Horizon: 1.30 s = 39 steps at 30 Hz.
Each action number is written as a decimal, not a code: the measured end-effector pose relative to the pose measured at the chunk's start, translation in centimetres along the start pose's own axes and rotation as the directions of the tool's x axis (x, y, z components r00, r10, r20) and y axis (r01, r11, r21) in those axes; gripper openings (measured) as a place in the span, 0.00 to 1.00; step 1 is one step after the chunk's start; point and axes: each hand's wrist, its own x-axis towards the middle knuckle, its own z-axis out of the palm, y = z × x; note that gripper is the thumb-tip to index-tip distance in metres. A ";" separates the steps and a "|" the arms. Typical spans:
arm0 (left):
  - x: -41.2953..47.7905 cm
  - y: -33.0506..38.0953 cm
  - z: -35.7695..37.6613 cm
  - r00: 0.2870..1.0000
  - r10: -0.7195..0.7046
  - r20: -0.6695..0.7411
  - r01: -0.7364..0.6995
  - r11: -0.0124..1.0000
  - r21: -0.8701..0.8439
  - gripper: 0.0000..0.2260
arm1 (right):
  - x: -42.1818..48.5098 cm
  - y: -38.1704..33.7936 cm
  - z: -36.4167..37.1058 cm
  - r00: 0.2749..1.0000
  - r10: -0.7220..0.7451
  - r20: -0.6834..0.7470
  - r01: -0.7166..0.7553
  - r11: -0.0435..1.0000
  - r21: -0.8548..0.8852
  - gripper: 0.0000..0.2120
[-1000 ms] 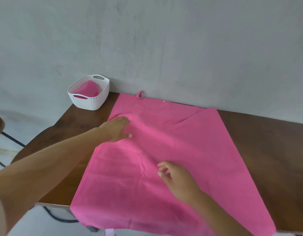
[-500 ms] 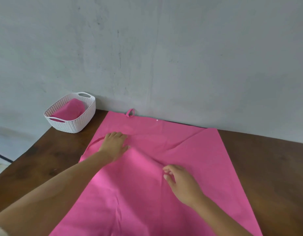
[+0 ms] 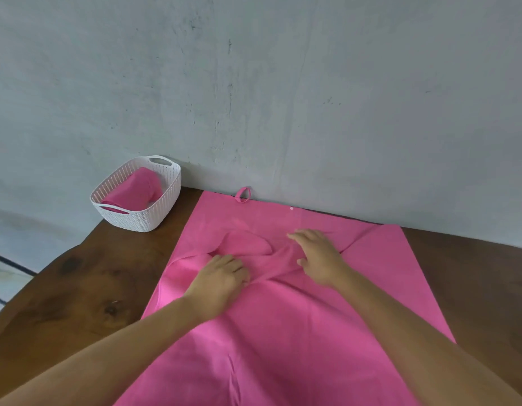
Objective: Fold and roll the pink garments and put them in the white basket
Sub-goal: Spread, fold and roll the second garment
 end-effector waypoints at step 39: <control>10.5 -13.8 1.8 0.535 -0.753 0.383 0.843 0.445 -0.303 0.08 | 5.9 -1.8 1.5 0.982 0.066 -0.176 -0.021 0.969 0.247 0.09</control>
